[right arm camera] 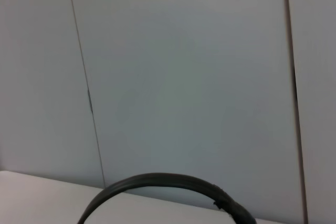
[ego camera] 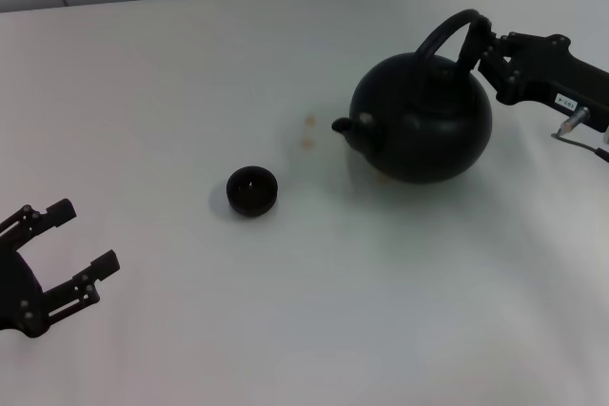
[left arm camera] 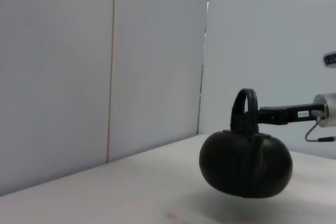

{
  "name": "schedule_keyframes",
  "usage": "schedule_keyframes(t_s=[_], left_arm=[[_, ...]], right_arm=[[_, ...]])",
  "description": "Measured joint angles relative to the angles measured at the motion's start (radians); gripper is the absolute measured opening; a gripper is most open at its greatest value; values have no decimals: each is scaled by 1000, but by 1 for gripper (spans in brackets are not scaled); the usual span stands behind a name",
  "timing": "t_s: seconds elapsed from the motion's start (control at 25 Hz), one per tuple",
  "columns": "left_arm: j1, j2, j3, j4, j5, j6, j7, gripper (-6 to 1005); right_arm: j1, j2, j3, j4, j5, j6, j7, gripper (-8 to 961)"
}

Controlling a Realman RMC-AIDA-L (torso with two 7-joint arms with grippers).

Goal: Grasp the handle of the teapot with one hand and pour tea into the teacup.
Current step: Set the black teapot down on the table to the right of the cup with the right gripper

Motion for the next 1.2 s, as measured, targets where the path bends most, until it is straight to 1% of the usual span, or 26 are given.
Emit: schedule_keyframes(t_s=[0.28, 0.72, 1.2], left_arm=[[-4, -1, 0, -4, 0, 1, 0, 813], [-4, -3, 0, -6, 0, 1, 0, 812], [-6, -3, 0, -6, 0, 1, 0, 812]], right_arm=[[-2, -1, 0, 7, 1, 3, -25, 67], [40, -3, -5, 91, 16, 46, -133, 71], [51, -3, -13, 104, 17, 73, -156, 75]])
